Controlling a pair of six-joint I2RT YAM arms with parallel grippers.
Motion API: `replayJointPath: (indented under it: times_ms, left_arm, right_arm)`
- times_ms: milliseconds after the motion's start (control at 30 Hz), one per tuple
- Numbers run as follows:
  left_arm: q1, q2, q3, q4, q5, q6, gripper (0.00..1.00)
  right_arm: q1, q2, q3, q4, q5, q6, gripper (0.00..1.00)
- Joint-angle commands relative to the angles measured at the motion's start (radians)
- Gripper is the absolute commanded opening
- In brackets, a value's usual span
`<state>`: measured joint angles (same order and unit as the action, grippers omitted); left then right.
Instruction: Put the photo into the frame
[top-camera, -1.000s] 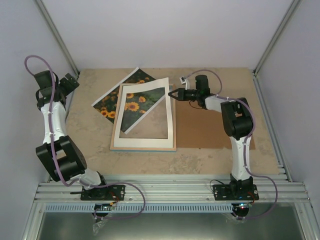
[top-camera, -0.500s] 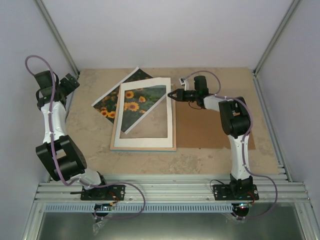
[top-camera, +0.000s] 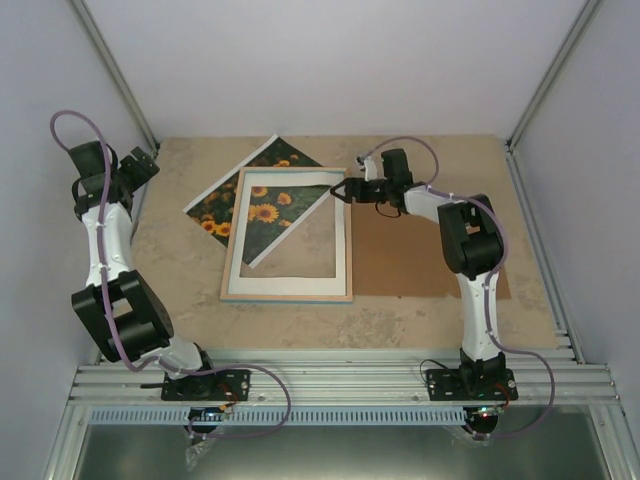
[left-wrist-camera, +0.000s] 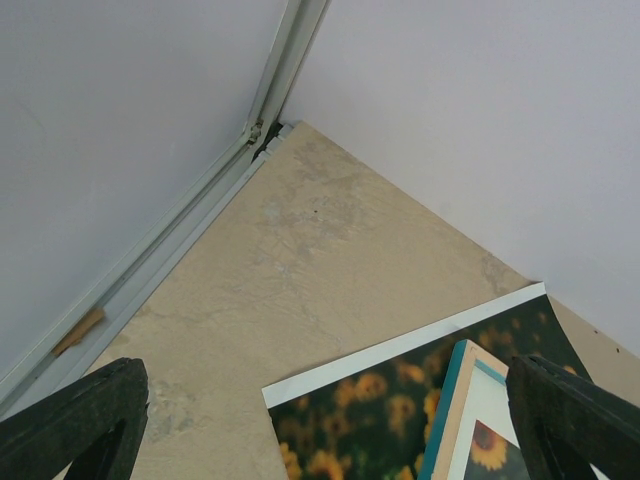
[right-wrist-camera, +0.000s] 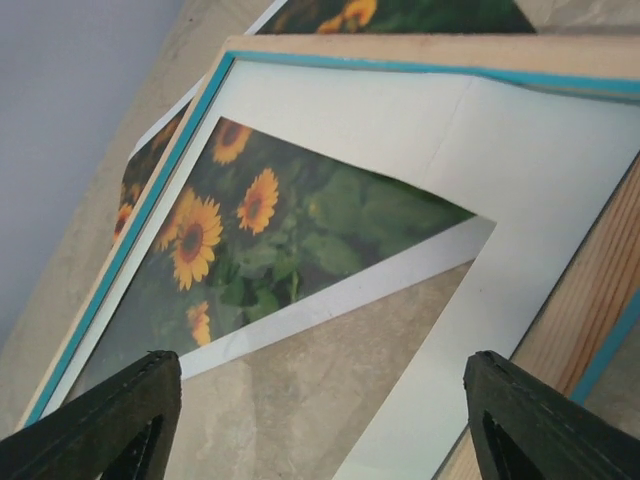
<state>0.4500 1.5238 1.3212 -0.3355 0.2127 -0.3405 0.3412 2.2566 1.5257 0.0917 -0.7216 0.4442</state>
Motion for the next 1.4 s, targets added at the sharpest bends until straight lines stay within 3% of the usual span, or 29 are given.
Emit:
replayJointPath:
  times_ms: [0,233,500,900,1367]
  left_arm:
    - [0.002,-0.015,-0.001,0.014,0.002,0.01,1.0]
    - [0.0,-0.007,0.012,-0.006,0.034,0.056,0.99]
    - [-0.04,0.052,0.03,-0.119,0.116,0.248,0.99]
    - [-0.041,0.262,0.094,-0.281,0.2,0.505,0.99]
    - [-0.025,0.643,0.427,-0.428,0.281,0.598,0.95]
  right_arm:
    - [0.013,-0.06,0.057,-0.109,0.111,-0.101,0.82]
    - [0.013,-0.083,0.077,-0.143,0.055,-0.178,0.86]
    - [0.013,-0.181,0.066,-0.22,-0.037,-0.364,0.91]
    - [-0.005,-0.373,-0.069,-0.381,-0.093,-0.605,0.91]
    - [-0.005,-0.413,-0.162,-0.395,-0.097,-0.656,0.9]
